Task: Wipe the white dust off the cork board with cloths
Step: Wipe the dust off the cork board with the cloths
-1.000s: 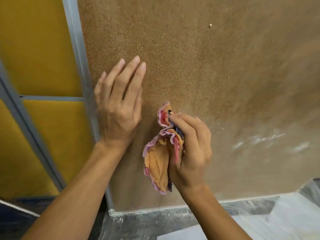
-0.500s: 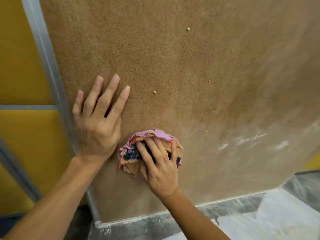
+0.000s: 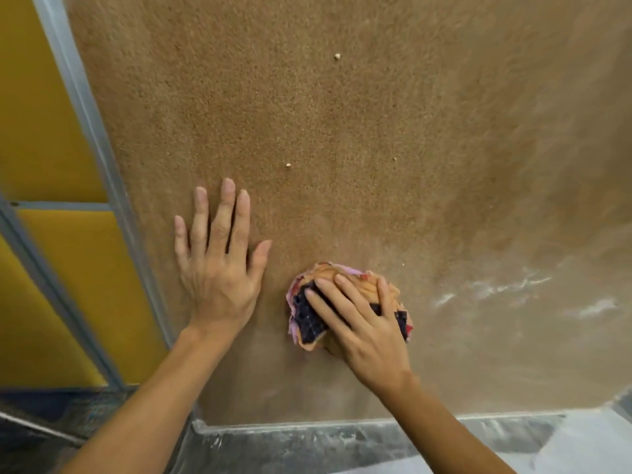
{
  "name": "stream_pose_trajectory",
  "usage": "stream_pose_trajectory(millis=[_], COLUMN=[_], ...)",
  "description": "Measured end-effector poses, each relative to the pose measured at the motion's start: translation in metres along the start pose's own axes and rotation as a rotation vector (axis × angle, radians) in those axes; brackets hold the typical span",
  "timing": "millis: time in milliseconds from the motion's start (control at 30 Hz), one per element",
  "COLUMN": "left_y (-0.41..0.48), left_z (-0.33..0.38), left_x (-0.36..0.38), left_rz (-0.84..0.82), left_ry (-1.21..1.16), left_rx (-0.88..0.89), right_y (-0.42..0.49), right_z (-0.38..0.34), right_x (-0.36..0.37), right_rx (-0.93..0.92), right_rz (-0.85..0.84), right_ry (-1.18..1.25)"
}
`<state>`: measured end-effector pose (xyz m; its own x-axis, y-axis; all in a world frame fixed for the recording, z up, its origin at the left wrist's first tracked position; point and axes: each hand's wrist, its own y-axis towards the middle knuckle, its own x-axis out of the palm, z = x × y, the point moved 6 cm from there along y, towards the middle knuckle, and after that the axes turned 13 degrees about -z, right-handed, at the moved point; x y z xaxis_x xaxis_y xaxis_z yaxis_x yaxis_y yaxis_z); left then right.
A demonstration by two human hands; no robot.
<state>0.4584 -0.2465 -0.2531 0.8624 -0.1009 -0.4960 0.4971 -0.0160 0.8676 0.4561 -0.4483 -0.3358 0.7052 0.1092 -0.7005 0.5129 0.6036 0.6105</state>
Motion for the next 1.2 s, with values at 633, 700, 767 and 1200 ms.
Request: stream_pose_trajectory(millis=[633,700,767,1200], left_y=[0.005,0.007,0.013,0.023], left_z=[0.044,0.056,0.08,0.16], left_x=[-0.013,-0.02,-0.022,0.023], left_rz=[-0.043,-0.026,-0.038,0.078], left_ry=[-0.035,-0.044,-0.045,-0.191], left_rx=[-0.172,-0.161,-0.051,0.007], right_y=[0.052,0.019,-0.025,-0.049], right_z=[0.054,0.05,0.044,0.109], right_x=[-0.058,-0.027,0.012,-0.001], right_rx=[0.268,0.258,0.192,0.258], right_rz=[0.421,0.356,0.183,0.253], right_ry=[0.379,0.311,0.199,0.171])
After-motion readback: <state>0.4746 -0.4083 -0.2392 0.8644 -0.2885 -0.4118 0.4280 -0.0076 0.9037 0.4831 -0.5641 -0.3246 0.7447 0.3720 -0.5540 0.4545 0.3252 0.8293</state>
